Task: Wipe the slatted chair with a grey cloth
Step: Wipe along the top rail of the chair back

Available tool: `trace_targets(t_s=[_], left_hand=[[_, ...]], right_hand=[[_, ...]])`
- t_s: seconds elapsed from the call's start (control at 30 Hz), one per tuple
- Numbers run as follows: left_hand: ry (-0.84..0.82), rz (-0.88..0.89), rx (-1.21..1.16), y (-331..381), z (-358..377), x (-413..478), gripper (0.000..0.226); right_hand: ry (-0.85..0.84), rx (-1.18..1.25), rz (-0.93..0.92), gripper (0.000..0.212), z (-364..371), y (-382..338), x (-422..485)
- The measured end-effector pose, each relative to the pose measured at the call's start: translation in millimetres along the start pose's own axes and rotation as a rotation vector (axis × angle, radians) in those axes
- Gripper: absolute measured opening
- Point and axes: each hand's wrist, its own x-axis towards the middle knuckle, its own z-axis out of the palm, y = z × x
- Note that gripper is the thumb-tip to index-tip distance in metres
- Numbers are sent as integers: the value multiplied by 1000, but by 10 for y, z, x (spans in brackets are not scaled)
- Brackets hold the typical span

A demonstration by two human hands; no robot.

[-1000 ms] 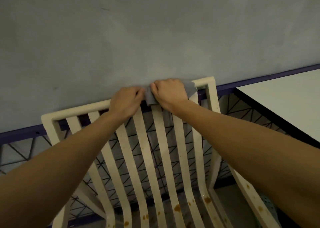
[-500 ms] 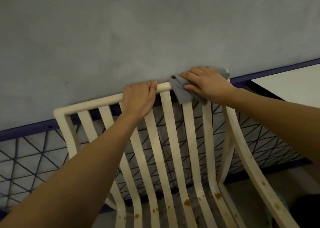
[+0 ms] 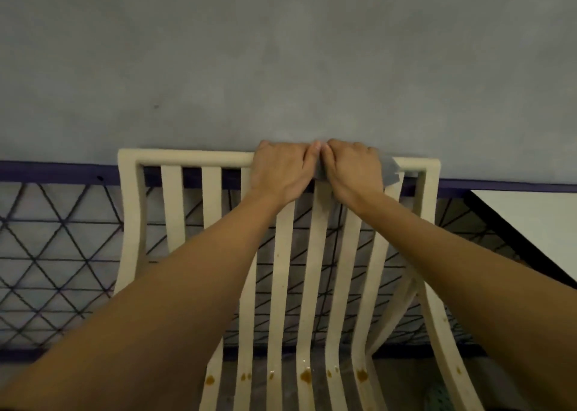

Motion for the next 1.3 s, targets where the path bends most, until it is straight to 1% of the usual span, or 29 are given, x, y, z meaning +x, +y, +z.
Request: trace_targets(t_s=[0.07, 0.13, 0.23, 0.3, 0.37, 0.47, 0.6, 0.73, 0.8, 0.87, 0.93, 1.0, 1.07, 1.13, 1.2, 1.23, 1.3], left_hand=[[-16, -19, 2, -63, 2, -12, 55], [-36, -1, 2, -61, 12, 22, 58], [-42, -3, -2, -56, -20, 23, 59], [-46, 0, 14, -74, -26, 30, 57], [-66, 2, 15, -87, -37, 18, 56], [-113, 1, -30, -79, -68, 8, 54], [-171, -14, -122, -130, -76, 25, 49], [-173, -20, -113, -107, -91, 38, 44], [-153, -62, -78, -74, -76, 37, 43], [-170, -154, -57, -45, -69, 78, 43], [-221, -222, -57, 25, -56, 158, 41], [-261, -210, -91, 218, -6, 210, 35], [-234, -174, -110, 461, 78, 206, 32], [-181, -197, -111, 632, 147, 223, 32], [-140, -217, -130, 643, 195, 260, 33], [-139, -215, -157, 622, 214, 264, 33], [-158, -198, -217, 611, 221, 217, 32]], right_hand=[[26, 66, -8, 37, 107, -159, 20], [85, 148, -19, 35, 125, -110, 1], [101, 170, -199, 33, 96, 48, -24], [60, 143, -303, 34, 46, 147, -29], [26, 121, -343, 40, -6, 274, -20], [24, 137, -277, 39, -81, 521, -57], [14, 191, -61, 41, -168, 785, -110], [20, 184, 165, 48, -207, 854, -7], [30, 172, 226, 49, -189, 779, 67], [40, 134, 233, 48, -172, 726, 93], [69, 105, 178, 44, -130, 710, 44], [125, 79, 90, 37, -81, 745, -69], [161, 90, 9, 30, -37, 766, -134], [133, 118, -67, 27, -42, 828, -136], [84, 140, -120, 30, -93, 926, -131], [76, 142, -119, 31, -126, 1005, -140], [87, 146, -28, 31, -207, 1209, -212]])
